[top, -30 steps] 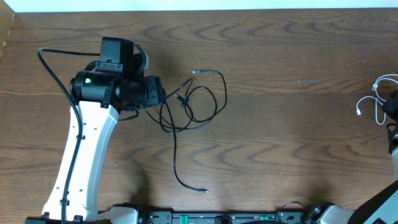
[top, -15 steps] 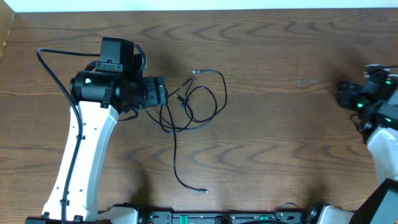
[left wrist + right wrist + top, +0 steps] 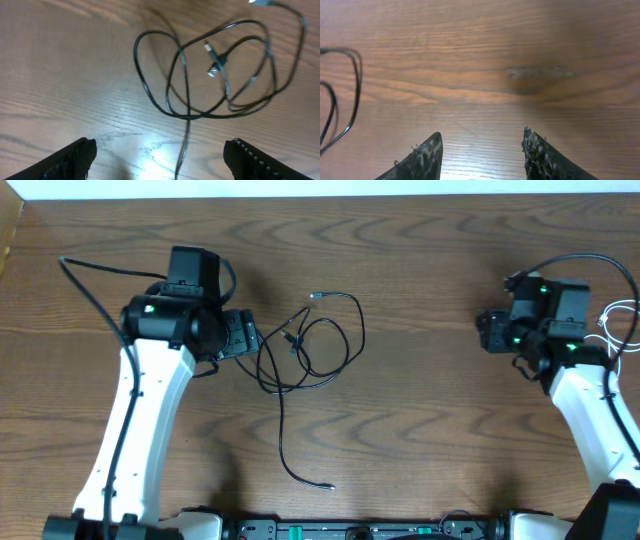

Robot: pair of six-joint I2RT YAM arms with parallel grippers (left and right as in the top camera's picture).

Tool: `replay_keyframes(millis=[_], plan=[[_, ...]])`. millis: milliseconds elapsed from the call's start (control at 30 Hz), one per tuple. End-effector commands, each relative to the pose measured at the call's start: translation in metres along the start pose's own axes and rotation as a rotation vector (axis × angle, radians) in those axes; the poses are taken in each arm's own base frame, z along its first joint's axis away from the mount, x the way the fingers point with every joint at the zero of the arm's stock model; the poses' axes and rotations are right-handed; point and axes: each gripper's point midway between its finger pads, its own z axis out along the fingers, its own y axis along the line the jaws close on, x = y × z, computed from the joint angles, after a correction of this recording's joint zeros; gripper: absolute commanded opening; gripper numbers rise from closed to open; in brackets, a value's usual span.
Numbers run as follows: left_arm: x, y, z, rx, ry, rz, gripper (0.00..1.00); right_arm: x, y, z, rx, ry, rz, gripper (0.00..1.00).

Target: Untangle cables

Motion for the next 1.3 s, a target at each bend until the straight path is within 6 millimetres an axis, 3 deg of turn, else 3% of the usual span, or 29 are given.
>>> replay_keyframes(millis=[0, 200, 300, 400, 500, 600, 700, 867, 900, 933, 1033, 1133, 1167, 1267], plan=[[0.009, 0.011, 0.03, -0.072, 0.071, -0.051, 0.86, -0.002, 0.022, -0.003, -0.016, 0.008, -0.069, 0.49], [0.016, 0.012, 0.079, -0.117, 0.193, -0.051, 0.86, 0.006, 0.05, 0.0, -0.065, 0.036, -0.125, 0.5], [0.017, 0.012, 0.099, -0.133, 0.231, -0.068, 0.84, 0.007, 0.055, 0.001, -0.073, 0.038, -0.135, 0.5], [0.015, 0.01, 0.121, -0.139, 0.242, -0.101, 0.24, 0.01, 0.059, 0.001, -0.079, 0.047, -0.142, 0.5], [0.007, 0.0, 0.122, -0.082, 0.218, -0.111, 0.08, 0.013, 0.058, 0.001, -0.078, 0.06, -0.139, 0.5], [0.002, -0.017, 0.114, 0.009, 0.207, -0.119, 0.07, 0.014, 0.058, 0.001, -0.078, 0.065, -0.139, 0.51], [-0.008, -0.039, 0.093, 0.131, 0.177, -0.079, 0.07, 0.013, 0.057, 0.001, -0.071, 0.061, -0.139, 0.52], [-0.038, -0.07, 0.02, 0.271, -0.043, 0.002, 0.07, 0.013, 0.055, 0.001, -0.06, 0.06, -0.14, 0.52], [-0.046, -0.08, -0.009, 0.314, -0.136, 0.028, 0.07, 0.013, 0.055, 0.001, -0.06, 0.06, -0.14, 0.52], [-0.048, -0.083, -0.017, 0.328, -0.164, 0.035, 0.07, 0.012, 0.055, 0.001, -0.06, 0.059, -0.14, 0.52], [-0.06, -0.109, -0.104, 0.471, -0.441, 0.11, 0.07, 0.01, 0.056, 0.001, -0.061, 0.05, -0.142, 0.49], [-0.053, -0.121, -0.156, 0.565, -0.579, 0.151, 0.08, 0.007, 0.057, 0.001, -0.065, 0.036, -0.144, 0.49], [-0.049, -0.125, -0.166, 0.586, -0.596, 0.159, 0.08, 0.006, 0.058, 0.001, -0.071, 0.03, -0.145, 0.51], [-0.035, -0.139, -0.178, 0.653, -0.582, 0.158, 0.07, 0.002, 0.08, -0.001, -0.197, 0.011, -0.149, 0.68]])
